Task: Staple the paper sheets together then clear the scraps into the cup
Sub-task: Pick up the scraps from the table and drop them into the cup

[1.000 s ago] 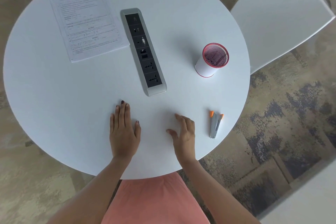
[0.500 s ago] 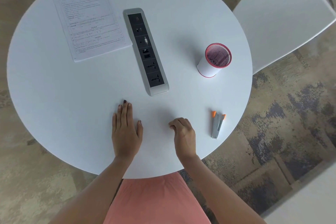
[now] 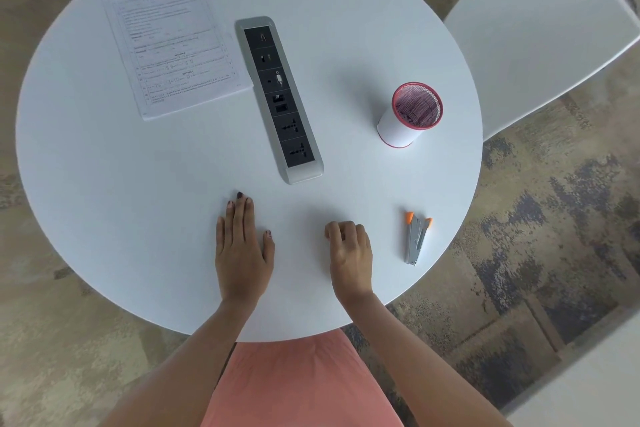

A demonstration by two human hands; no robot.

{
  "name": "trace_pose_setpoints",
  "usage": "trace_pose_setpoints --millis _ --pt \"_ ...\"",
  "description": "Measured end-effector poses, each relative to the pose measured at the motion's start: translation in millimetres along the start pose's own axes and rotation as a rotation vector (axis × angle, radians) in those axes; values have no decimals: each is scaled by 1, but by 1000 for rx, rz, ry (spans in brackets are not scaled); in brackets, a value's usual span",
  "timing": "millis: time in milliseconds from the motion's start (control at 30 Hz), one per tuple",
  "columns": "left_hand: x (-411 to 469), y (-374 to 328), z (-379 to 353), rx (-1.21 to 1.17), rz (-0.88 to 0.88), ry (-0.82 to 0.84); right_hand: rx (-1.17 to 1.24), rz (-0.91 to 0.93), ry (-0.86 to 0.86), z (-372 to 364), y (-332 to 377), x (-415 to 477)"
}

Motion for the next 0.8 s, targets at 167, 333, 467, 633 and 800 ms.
trace_pose_setpoints --millis 167,333,467,633,800 --pt "0 0 -1 15 0 11 16 -22 11 2 0 3" --pt "0 0 0 1 -1 8 148 -96 26 8 -5 7" --pt "0 0 0 -7 -4 9 206 -133 -52 22 -11 22" --pt "0 1 -1 -4 -6 12 267 -169 -270 61 -24 60" --pt "1 0 -1 -5 -7 11 333 -196 -520 103 -40 110"
Point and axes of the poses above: each hand's wrist, its own x-axis towards the middle knuckle, its own z-axis out of the back of the hand, y = z × x, the point moved 3 cm from there along x, towards the middle knuckle, and after that the axes turned 8 degrees about y, right-handed, at the moved point
